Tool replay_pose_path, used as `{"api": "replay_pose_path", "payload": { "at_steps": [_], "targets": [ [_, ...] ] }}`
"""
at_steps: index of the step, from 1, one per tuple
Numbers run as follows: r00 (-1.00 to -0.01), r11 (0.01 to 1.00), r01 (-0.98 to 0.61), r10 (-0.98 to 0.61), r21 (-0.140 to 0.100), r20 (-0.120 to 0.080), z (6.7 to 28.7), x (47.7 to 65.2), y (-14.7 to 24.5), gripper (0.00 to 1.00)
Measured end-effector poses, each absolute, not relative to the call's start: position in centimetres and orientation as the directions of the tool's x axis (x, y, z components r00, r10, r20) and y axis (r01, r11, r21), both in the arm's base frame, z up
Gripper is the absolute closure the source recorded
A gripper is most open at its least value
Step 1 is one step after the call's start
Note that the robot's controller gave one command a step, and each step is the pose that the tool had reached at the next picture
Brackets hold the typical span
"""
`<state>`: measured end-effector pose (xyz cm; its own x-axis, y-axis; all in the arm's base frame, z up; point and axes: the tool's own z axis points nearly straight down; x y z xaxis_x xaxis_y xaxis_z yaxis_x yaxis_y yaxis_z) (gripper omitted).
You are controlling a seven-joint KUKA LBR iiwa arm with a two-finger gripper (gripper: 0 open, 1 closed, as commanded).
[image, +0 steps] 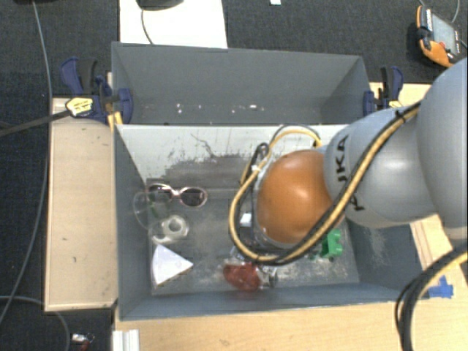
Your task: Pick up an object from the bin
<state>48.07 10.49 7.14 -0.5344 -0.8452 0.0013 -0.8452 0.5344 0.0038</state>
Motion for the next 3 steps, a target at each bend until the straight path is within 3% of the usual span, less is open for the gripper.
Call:
{"api": "replay_pose_path", "payload": {
  "at_steps": [2, 3],
  "targets": [
    [-0.538, 0.538, -0.843, -0.843, 0.01, 0.005, 8.4, 47.8, 10.5, 1.0],
    [-0.538, 0.538, -0.843, -0.843, 0.009, 0.004, 11.6, 47.8, 10.5, 1.0]
  ]
}}
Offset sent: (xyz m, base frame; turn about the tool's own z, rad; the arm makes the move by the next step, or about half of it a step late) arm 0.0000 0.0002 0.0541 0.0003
